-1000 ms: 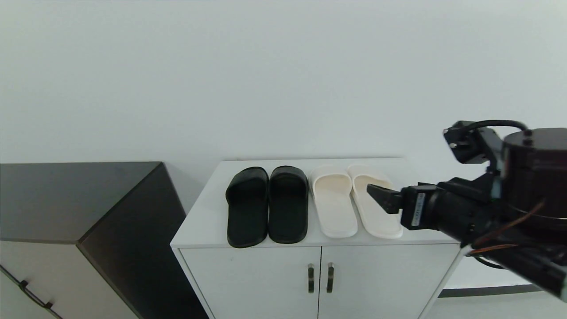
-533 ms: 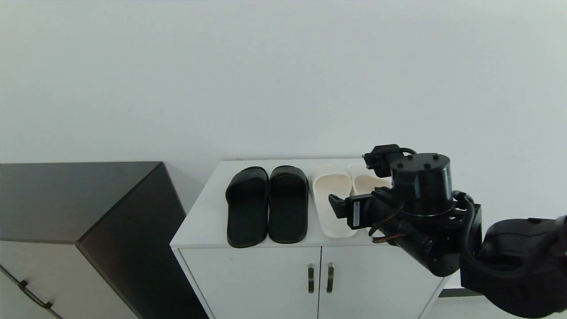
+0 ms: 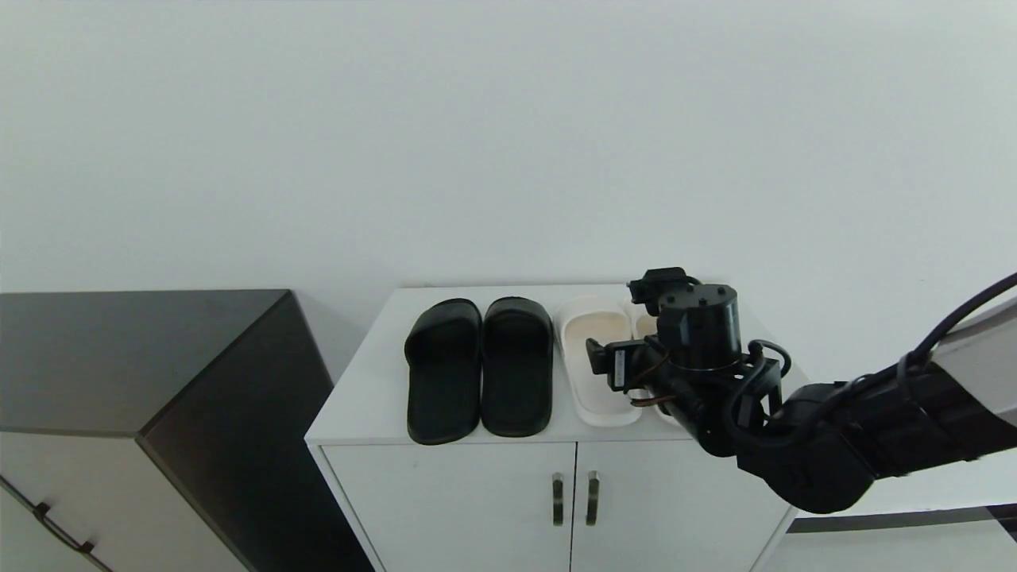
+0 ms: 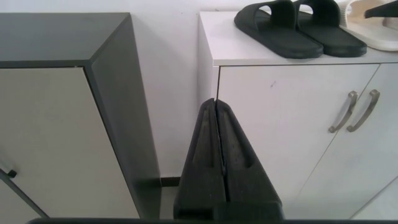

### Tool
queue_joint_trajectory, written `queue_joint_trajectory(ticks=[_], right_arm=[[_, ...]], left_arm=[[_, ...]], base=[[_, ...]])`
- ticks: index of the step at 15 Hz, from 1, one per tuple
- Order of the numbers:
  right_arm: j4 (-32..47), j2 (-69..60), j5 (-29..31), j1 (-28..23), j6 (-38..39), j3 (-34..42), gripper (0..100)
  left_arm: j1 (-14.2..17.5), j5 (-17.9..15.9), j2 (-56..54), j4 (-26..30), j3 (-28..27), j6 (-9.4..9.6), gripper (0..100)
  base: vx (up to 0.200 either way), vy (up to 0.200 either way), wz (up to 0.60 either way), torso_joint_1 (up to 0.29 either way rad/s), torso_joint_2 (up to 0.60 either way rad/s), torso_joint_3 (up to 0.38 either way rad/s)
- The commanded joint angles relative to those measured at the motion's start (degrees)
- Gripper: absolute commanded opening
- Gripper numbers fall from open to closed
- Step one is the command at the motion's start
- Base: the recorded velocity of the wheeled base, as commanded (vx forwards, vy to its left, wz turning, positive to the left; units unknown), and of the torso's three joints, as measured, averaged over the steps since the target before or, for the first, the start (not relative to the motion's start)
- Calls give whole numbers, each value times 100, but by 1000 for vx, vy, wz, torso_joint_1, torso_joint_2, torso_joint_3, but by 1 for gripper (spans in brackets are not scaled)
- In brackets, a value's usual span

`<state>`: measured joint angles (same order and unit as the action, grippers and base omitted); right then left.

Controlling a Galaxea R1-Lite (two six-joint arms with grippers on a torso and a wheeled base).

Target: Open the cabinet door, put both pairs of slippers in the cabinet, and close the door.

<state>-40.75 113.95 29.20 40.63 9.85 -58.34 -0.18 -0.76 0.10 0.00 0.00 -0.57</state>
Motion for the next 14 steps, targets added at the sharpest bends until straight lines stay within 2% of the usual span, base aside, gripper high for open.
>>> queue_joint_trajectory(ticks=[1,4,5,12,14], right_arm=[[-3,348,51,-126,-9,-292,100],[15,585,69,-214,-9,-678,100],[24,603,60,-231,-9,-740,0],[32,594,69,-222,-36,-863,0],[32,312,95,-214,-141,-696,0]], left_arm=[[1,-4,8,0,0,-4,0],[1,5,8,0,0,-4,0],[1,5,8,0,0,-13,0],[1,5,8,-9,0,40,0],[1,-4,-1,-9,0,-4,0]], base=[[0,0,0,0,0,0],[0,0,0,0,0,0],[0,0,0,0,0,0],[0,0,0,0,0,0],[0,0,0,0,0,0]])
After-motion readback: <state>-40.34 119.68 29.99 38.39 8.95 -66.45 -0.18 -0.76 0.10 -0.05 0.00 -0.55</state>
